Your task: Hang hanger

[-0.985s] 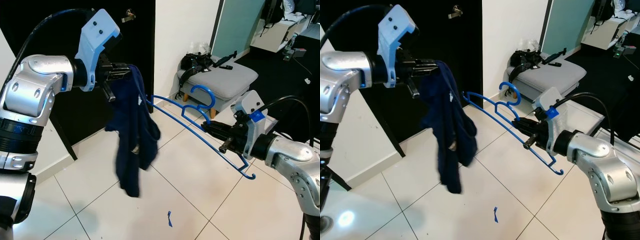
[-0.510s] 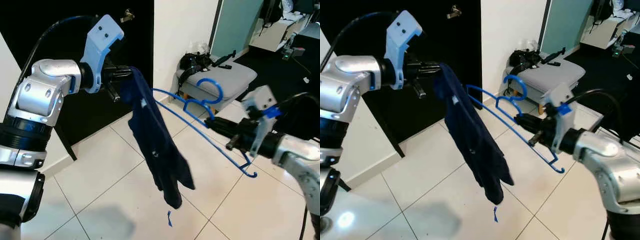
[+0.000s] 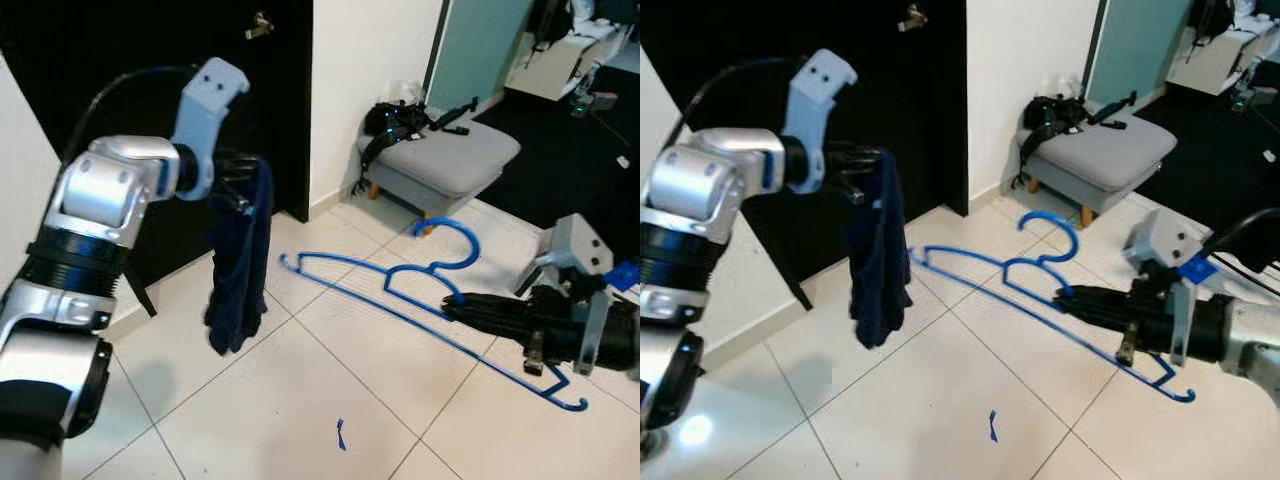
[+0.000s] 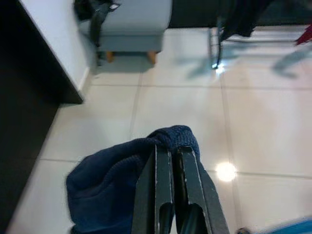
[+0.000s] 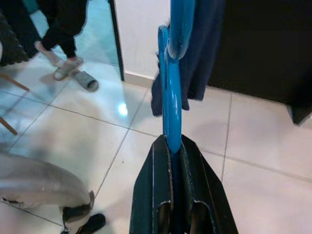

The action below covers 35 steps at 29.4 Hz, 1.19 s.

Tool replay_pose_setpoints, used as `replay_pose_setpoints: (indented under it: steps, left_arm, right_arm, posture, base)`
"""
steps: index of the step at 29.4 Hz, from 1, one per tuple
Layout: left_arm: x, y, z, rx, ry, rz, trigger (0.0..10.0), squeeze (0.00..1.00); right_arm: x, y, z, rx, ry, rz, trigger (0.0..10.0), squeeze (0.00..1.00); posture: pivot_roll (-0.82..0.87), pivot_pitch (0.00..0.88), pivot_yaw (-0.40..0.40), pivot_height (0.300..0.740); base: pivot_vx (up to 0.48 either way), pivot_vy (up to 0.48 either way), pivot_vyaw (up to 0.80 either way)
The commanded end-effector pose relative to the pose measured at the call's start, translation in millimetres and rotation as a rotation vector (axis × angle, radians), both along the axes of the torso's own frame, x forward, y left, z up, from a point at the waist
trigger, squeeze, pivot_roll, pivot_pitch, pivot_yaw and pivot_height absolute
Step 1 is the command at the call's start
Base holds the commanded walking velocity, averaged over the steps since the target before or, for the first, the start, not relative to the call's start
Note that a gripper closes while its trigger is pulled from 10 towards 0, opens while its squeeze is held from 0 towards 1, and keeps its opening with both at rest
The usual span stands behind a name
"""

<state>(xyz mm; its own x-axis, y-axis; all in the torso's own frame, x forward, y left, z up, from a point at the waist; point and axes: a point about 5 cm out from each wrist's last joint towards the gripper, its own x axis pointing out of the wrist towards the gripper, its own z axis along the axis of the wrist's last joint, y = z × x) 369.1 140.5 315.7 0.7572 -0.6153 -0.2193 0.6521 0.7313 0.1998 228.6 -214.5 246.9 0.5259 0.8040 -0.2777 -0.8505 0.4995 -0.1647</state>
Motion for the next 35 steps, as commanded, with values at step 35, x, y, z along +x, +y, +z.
replay_pose_setpoints:
  steps: [35]
  left_arm:
    - [-9.1,-20.3,22.4,-0.123,0.054,0.034,10.0,0.00]
  right_arm:
    - [34.9,-29.0,5.9,-0.156,-0.105,-0.315,10.0,0.00]
  posture:
    - [0.04,0.068,-0.001,0.740]
  base:
    - [0.000,0.000,0.00]
